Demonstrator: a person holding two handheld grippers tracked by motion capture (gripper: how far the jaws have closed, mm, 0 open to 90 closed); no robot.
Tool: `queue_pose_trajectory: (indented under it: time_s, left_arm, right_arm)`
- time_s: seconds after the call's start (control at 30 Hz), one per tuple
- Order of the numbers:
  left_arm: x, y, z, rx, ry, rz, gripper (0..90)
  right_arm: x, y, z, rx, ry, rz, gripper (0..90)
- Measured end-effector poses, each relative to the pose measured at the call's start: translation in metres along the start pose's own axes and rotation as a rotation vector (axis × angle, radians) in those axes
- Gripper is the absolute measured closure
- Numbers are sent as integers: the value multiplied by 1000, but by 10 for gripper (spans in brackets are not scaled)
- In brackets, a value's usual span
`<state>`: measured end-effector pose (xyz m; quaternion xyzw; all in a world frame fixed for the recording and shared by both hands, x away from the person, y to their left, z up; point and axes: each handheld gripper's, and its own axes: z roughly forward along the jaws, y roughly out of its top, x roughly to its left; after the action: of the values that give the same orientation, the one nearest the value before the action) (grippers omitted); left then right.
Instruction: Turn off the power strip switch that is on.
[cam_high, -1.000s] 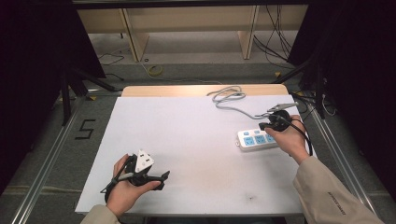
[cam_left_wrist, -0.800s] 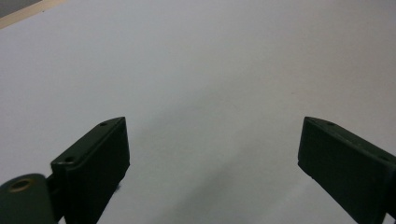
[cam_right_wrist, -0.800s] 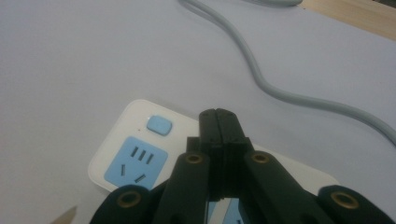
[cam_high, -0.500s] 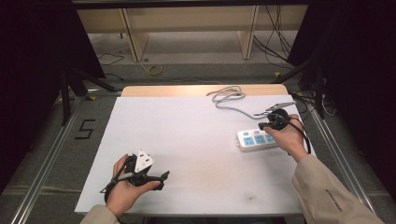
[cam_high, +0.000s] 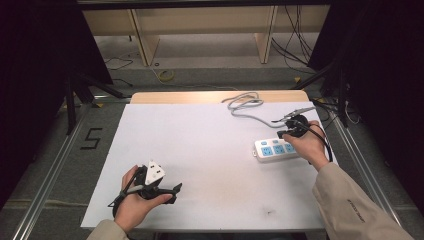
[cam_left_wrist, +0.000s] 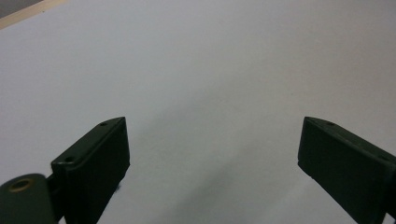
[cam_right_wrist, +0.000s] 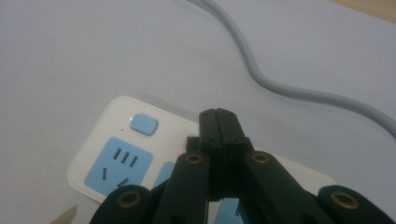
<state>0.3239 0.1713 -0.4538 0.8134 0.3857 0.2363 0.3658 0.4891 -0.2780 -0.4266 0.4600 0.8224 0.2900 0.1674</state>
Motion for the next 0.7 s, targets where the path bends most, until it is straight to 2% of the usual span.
queue_pose_trajectory:
  time_s: [0.7]
  left_arm:
    - [0, 0, 0, -1, -2, 2, 87]
  right_arm:
    - [4, 2, 18, 76, 25, 5, 900]
